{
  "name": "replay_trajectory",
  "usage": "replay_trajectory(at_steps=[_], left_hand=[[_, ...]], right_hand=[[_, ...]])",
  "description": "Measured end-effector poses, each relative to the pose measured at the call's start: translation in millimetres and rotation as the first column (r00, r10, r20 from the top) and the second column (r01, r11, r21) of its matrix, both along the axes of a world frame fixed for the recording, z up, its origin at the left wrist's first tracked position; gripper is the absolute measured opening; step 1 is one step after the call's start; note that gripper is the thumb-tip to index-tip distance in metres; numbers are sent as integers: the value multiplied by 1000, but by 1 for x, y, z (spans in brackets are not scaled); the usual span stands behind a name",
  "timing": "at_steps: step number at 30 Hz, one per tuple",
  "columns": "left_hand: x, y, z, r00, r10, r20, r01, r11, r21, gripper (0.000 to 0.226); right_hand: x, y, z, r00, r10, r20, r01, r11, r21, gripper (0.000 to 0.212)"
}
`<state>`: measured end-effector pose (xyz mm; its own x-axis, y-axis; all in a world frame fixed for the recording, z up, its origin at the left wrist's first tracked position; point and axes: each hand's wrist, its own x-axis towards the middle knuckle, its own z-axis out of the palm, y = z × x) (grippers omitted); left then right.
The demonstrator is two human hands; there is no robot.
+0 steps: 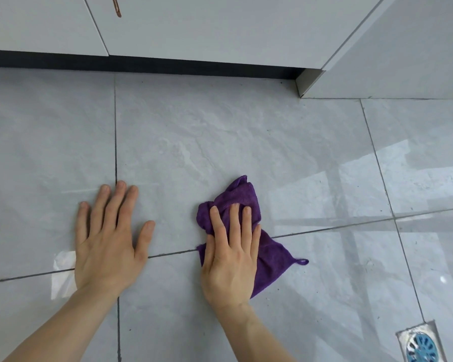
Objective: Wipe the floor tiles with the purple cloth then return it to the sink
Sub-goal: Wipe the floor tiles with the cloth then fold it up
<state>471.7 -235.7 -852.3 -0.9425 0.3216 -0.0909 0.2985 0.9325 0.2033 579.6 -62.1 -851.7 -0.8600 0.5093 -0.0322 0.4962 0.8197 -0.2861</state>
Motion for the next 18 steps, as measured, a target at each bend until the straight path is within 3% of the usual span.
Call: replay_trajectory(at_steps=[6, 11, 18], left_hand=[[0, 1, -1, 1000, -2, -12, 2, 1000, 6, 73], [0, -1, -1, 1000, -8, -11, 8, 1000, 9, 73], [1, -1, 0, 1000, -10, -7, 10, 1000, 17, 71]], right_hand=[[-8, -25, -3, 995, -100, 2, 100, 995, 16, 49], [-12, -29, -5, 994, -105, 2, 105, 993, 47, 45], [-36, -31, -1, 998, -68, -16, 68, 997, -25, 44]])
